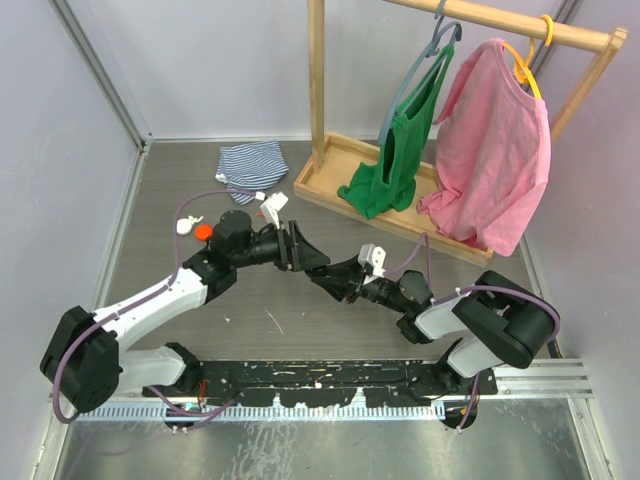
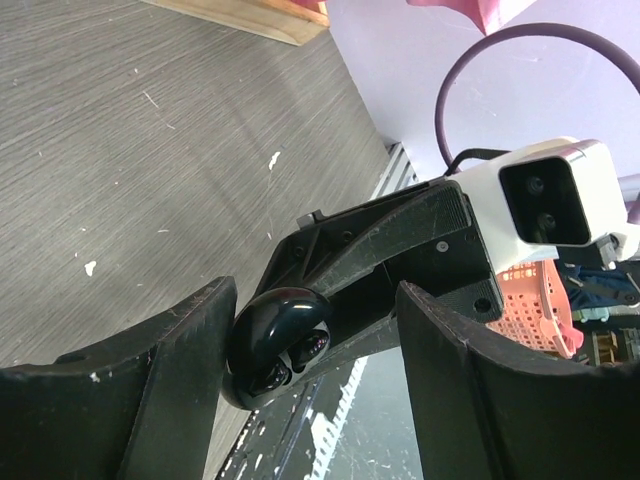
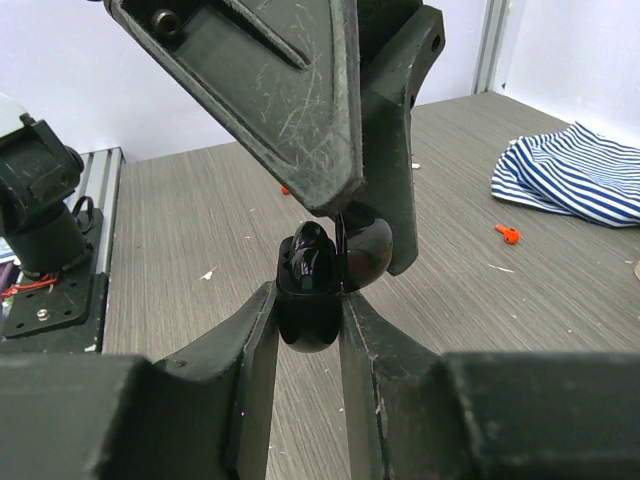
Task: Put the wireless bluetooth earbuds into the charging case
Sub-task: Close the charging case.
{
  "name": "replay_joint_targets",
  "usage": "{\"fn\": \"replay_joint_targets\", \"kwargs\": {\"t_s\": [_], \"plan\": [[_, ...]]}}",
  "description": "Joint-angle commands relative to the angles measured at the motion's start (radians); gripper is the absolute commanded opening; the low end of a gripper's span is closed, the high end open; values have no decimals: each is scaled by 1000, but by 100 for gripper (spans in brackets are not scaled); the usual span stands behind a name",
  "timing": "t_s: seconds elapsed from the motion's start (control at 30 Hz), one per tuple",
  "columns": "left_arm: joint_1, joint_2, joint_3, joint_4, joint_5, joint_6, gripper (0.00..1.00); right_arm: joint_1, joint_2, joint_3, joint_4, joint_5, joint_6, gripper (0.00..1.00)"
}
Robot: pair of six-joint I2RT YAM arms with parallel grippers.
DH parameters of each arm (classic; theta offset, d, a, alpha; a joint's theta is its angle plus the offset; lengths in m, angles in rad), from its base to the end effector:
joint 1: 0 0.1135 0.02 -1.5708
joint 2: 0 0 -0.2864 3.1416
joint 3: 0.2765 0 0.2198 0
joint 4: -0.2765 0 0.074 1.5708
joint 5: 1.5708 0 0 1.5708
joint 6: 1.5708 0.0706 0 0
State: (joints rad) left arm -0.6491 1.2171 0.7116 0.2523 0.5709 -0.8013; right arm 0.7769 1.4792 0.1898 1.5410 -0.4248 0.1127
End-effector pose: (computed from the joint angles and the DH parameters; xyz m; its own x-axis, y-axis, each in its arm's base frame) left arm 0.1873 -0.1900 0.2989 -0.8035 -0.1489 -0.5764 0.5005 0.3551 -0.7895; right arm 0.1537 0.1919 0.2467 0.0726 0.2150 -0.9739 -0.9375 0.3479 0.0070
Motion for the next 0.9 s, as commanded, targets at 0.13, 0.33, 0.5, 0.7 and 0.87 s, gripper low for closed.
{"fn": "replay_joint_targets", "kwargs": {"t_s": [0.13, 0.33, 0.5, 0.7, 0.87], "plan": [[14, -117, -23, 128, 72, 8, 65, -10, -12, 37, 153, -25, 31, 1], [21, -158, -26, 96, 74, 39, 65, -19, -2, 42, 153, -32, 47, 1], [34, -200, -13, -41, -27, 93, 70, -38, 12, 46, 152, -10, 87, 1], [37, -268, 76, -426, -339, 230, 78, -100, 39, 48, 144, 48, 211, 1], [37, -302, 159, -720, -636, 289, 83, -151, 44, 51, 39, 123, 311, 1]]}}
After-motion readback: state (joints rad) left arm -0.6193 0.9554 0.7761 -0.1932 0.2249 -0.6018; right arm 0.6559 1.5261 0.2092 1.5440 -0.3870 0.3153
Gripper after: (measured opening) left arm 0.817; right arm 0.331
